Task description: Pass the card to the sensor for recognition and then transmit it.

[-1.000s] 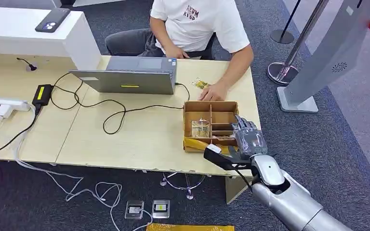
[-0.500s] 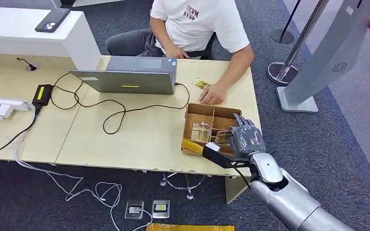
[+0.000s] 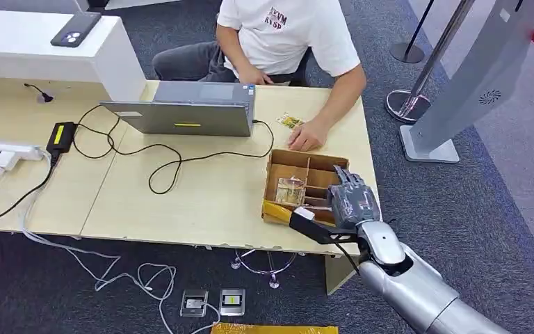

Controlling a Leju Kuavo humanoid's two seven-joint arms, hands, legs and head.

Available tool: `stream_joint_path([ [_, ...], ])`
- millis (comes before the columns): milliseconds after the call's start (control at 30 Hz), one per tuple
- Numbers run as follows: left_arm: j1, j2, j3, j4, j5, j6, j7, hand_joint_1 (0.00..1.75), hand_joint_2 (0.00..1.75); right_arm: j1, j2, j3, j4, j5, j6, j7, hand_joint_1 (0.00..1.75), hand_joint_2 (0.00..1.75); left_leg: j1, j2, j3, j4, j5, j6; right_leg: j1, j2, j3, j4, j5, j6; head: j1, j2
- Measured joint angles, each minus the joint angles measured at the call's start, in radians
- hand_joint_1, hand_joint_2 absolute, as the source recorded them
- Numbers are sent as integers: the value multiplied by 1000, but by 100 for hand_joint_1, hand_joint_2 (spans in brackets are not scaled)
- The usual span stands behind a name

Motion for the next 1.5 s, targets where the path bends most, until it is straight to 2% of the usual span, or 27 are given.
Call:
stream_joint_path([
  [333, 0, 0, 0, 0, 0, 0, 0, 0, 0, -9, 8, 0, 0, 0, -31, -1, 175, 175, 0, 0, 0, 0, 0, 0, 0, 0, 0, 0, 0, 0, 0, 0],
  [367, 0, 0, 0, 0, 0, 0, 0, 0, 0, -14, 8, 0, 0, 0, -34, -1, 161, 175, 0, 0, 0, 0, 0, 0, 0, 0, 0, 0, 0, 0, 0, 0],
  [400, 0, 0, 0, 0, 0, 0, -1, 0, 0, -18, 8, 0, 0, 0, -35, -1, 19, 175, 0, 0, 0, 0, 0, 0, 0, 0, 0, 0, 0, 0, 0, 0],
  [433, 0, 0, 0, 0, 0, 0, -2, 0, 0, -22, 8, 0, 0, 0, -35, -1, 0, 175, 0, 0, 0, 0, 0, 0, 0, 0, 0, 0, 0, 0, 0, 0],
  [667, 0, 0, 0, 0, 0, 0, -3, 0, 0, -35, 8, -1, 0, -2, -47, 8, 0, 175, 0, 0, 0, 0, 0, 0, 0, 0, 0, 0, 0, 0, 0, 0],
  [800, 0, 0, 0, 0, 0, 1, -3, 0, 0, -36, 9, -5, 1, -23, -94, 7, 0, 175, 0, 0, 0, 0, 0, 0, 0, 0, 0, 0, 0, 0, 0, 0],
  [1300, 0, -3, 0, 0, 0, 2, -3, 0, 0, -36, -3, -74, -3, -52, -156, 8, 0, 175, 0, 0, 0, 0, 0, 0, 0, 0, 0, 0, 0, 0, 0, 0],
  [1400, 0, -5, 0, 0, 0, 4, -3, 0, 0, -34, -4, -80, -6, -47, -206, -25, 0, 175, 0, 0, 0, 0, 0, 0, 0, 0, 0, 0, 0, 0, 0, 0],
  [1467, 0, -6, 0, 0, 0, 7, -3, 0, 0, -26, -4, -94, -20, -90, -267, -107, 0, 175, 0, 0, 0, 0, 0, 0, 0, 0, 0, 0, 0, 0, 0, 0],
  [1500, 0, -6, 0, 0, 0, 7, -3, 0, 0, -22, -4, -101, -30, -134, -272, -154, 0, 175, 0, 0, 0, 0, 0, 0, 0, 0, 0, 0, 0, 0, 0, 0],
])
